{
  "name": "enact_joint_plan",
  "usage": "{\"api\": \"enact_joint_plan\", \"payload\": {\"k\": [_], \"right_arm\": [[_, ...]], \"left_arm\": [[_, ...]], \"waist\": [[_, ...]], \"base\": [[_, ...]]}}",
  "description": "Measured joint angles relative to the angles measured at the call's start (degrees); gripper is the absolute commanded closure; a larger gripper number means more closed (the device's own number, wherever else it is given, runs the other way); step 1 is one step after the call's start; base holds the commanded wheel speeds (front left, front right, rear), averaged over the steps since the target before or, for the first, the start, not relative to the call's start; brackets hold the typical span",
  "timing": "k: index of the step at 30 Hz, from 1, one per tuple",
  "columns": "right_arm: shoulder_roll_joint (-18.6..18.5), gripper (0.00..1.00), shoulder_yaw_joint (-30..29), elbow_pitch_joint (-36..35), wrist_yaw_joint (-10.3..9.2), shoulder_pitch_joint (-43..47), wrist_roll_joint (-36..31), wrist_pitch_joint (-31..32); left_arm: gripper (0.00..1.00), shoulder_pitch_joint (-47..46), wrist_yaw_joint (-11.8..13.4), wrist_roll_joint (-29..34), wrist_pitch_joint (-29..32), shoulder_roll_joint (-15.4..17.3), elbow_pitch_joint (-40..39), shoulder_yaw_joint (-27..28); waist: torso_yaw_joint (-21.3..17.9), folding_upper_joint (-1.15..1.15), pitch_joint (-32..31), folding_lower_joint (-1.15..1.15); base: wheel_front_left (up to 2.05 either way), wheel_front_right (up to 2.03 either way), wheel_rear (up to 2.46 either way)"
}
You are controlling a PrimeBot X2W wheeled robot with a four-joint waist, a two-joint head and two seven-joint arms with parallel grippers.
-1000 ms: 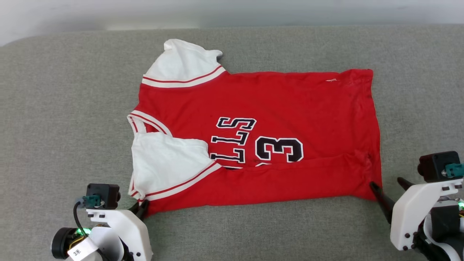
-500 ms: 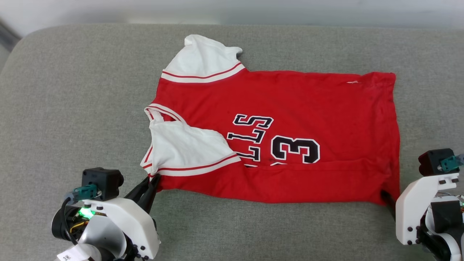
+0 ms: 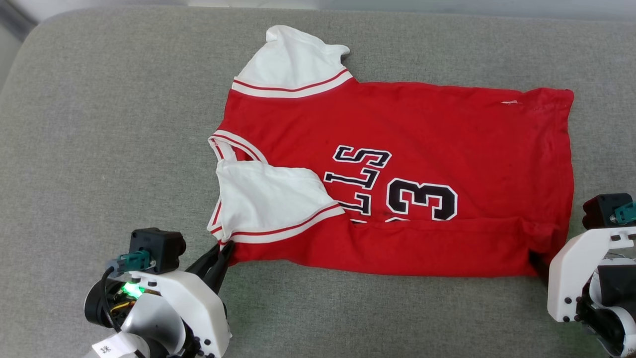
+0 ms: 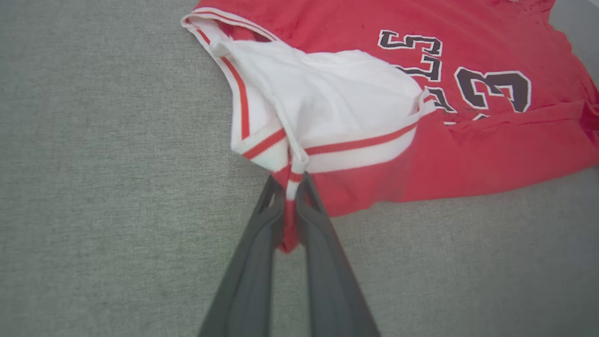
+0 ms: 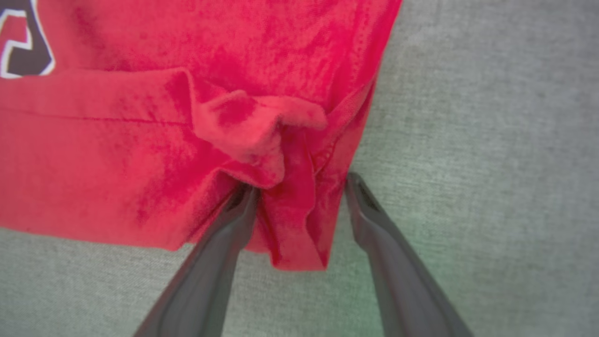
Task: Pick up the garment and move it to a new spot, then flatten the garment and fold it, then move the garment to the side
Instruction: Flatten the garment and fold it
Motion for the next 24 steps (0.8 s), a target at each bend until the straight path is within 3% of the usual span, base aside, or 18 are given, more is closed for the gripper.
{"api": "enact_joint_plan", "payload": {"k": [1,13,24], "right_arm": [[0.0,1.0,0.0,0.19,0.0,-0.14,0.02,0.0],[-0.52,1.0,0.68,0.68,0.02,1.05,2.82,-0.25],[-1.8,1.0,-2.43,-5.3,0.02,9.48,5.47,1.8]], "left_arm": [[1.0,0.0,-0.18,-0.01,0.15,0.05,0.14,-0.09],[1.0,2.55,0.82,-1.05,2.46,3.15,1.93,0.0],[1.0,9.81,2.13,-2.5,5.13,6.92,-1.27,-1.88]], "waist": [[0.02,0.0,0.0,0.0],[-1.42,0.0,-3.83,0.0],[-2.35,0.0,-10.88,0.0]], "base": [[0.0,0.0,0.0],[0.0,0.0,0.0],[0.0,0.0,0.0]]}}
